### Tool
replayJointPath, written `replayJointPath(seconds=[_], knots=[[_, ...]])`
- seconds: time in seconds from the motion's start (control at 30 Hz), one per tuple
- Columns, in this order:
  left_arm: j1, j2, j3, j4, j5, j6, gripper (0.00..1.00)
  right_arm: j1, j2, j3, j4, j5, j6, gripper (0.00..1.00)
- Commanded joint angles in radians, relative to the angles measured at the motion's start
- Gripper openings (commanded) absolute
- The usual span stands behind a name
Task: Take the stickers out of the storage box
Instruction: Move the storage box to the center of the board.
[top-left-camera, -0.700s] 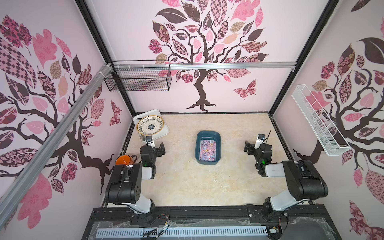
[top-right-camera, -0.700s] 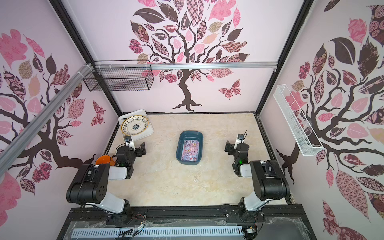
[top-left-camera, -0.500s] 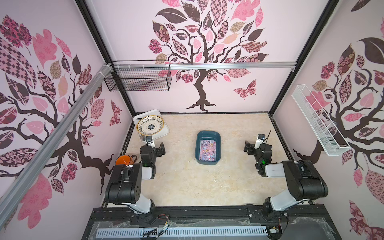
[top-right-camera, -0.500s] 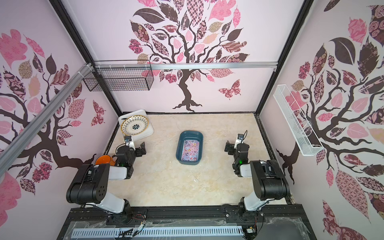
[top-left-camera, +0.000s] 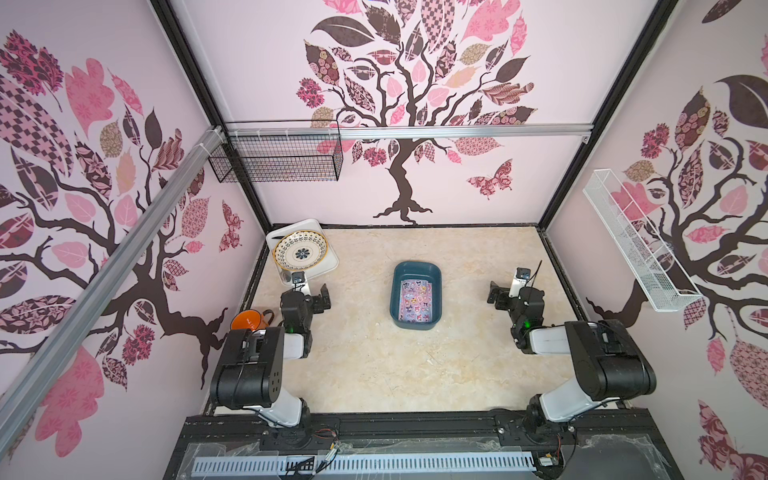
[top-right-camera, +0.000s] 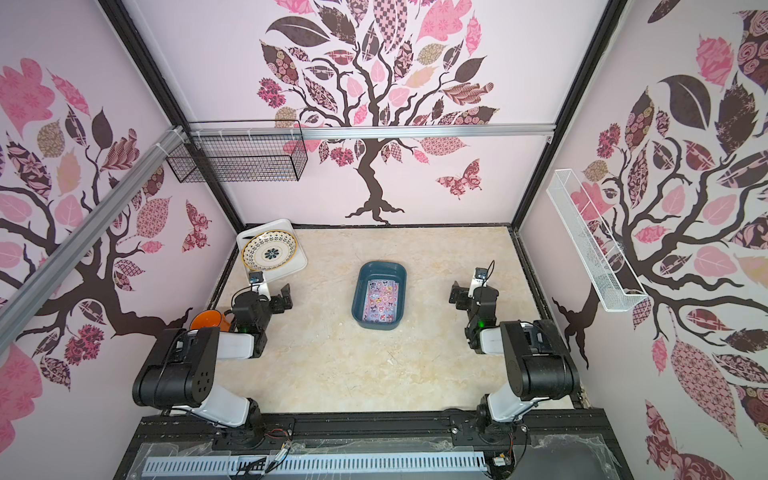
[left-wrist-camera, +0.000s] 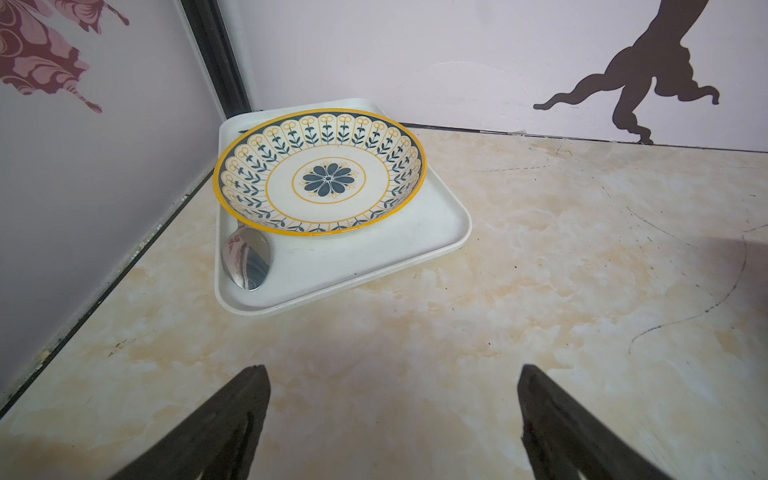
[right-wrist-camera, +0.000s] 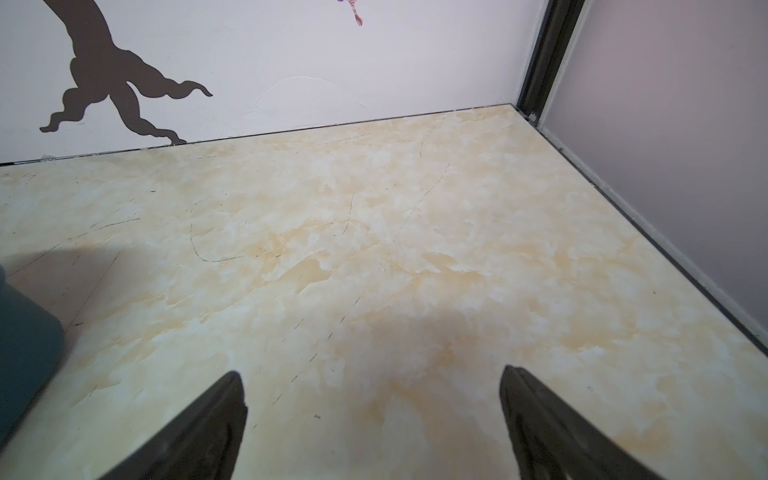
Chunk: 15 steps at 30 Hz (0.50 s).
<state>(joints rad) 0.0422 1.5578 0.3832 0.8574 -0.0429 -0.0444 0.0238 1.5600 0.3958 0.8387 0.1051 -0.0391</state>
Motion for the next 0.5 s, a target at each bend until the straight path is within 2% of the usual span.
replayJointPath(seconds=[0.0,0.47], knots=[[0.0,0.002,0.007,0.005,0.011,0.007,0.98,0.001,-0.002,0.023,-0.01,-0.004,-0.007,0.99],[0.002,0.001,0.008,-0.002,0.017,0.009,0.98,0.001,-0.003,0.023,-0.009,-0.01,-0.01,0.99]])
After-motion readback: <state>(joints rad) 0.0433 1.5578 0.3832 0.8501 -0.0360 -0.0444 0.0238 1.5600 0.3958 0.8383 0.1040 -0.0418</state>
